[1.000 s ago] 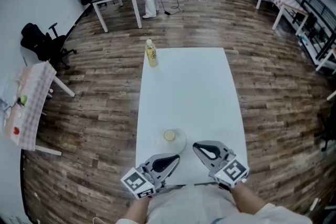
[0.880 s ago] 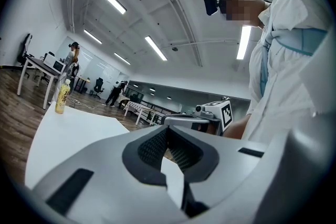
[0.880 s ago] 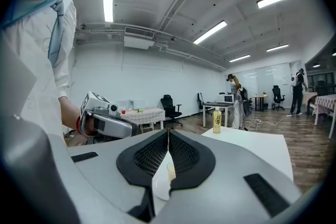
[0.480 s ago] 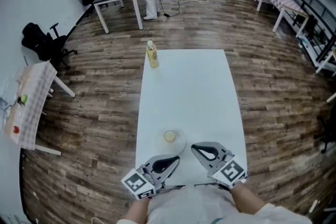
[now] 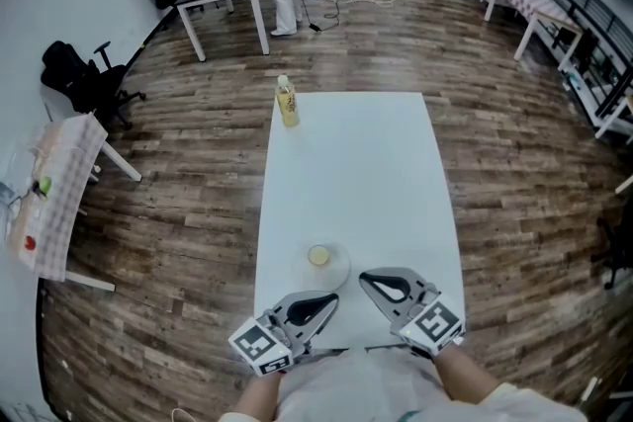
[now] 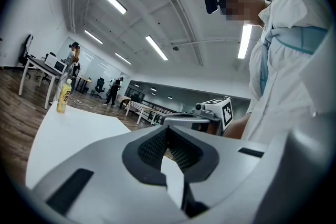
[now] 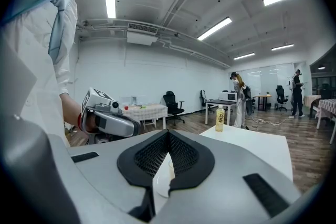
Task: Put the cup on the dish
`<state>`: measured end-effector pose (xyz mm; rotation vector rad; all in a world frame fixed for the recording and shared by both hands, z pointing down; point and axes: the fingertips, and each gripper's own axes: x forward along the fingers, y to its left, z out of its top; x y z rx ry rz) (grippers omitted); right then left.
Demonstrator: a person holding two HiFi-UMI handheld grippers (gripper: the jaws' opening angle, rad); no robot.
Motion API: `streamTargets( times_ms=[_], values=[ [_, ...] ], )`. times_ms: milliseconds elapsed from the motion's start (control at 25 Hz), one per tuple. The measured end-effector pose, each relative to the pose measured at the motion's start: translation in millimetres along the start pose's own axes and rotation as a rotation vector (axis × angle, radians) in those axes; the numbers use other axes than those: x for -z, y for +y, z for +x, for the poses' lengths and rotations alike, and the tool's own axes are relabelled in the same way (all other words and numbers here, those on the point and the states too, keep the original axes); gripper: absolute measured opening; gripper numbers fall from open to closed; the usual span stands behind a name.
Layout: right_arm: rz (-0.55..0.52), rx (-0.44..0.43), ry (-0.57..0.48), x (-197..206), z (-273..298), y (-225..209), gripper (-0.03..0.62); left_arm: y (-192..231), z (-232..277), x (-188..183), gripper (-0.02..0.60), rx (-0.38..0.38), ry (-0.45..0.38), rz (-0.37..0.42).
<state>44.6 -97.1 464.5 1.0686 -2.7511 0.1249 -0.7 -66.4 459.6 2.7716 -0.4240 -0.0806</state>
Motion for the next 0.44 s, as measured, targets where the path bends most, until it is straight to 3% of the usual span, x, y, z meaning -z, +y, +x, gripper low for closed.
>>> streamTargets(
  times_ms=[440],
  values=[
    [0.008, -0.002, 0.01, 4.9, -1.7, 2.7, 0.031, -2.6, 1.2, 3.9, 0.002, 0.013, 0.008, -0.001]
  ],
)
